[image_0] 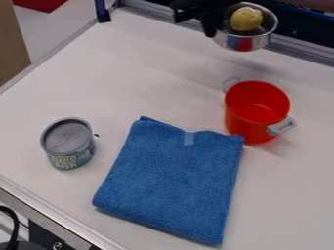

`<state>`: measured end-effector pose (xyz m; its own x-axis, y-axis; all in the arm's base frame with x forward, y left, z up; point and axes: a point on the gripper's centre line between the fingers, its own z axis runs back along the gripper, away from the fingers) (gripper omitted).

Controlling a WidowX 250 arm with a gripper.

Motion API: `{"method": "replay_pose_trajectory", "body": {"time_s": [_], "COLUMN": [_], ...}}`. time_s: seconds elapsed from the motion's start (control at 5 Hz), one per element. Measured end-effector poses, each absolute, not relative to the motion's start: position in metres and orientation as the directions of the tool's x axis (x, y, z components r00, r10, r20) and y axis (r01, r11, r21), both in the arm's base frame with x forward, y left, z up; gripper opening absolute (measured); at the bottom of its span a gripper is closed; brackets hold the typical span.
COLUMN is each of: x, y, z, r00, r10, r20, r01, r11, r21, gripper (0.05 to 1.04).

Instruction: Move the silver pot in the left side of the red pot

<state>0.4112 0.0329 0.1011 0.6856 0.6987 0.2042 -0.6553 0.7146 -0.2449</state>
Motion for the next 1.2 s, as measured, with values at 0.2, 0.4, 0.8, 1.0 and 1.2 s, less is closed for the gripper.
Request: {"method": "replay_pose_trajectory", "body": {"time_s": [0.2,0.4,0.8,1.0,1.2], "x": [0.392,0.377,0.35,0.343,0.339], "y": [0.057,0.078,0.1,0.102,0.098], "z": [0.098,0.093,0.069,0.056,0.05], "r00": [0.676,0.675,0.634,0.59,0.54], "r10": [0.703,0.694,0.731,0.762,0.802], "r20": [0.219,0.252,0.252,0.268,0.255], "r01": [-0.668,-0.668,-0.71,-0.743,-0.789], "r11": [0.711,0.719,0.679,0.642,0.588], "r21": [-0.219,-0.192,-0.187,-0.19,-0.179], "gripper": [0.057,0.057,0.057,0.057,0.057]}}
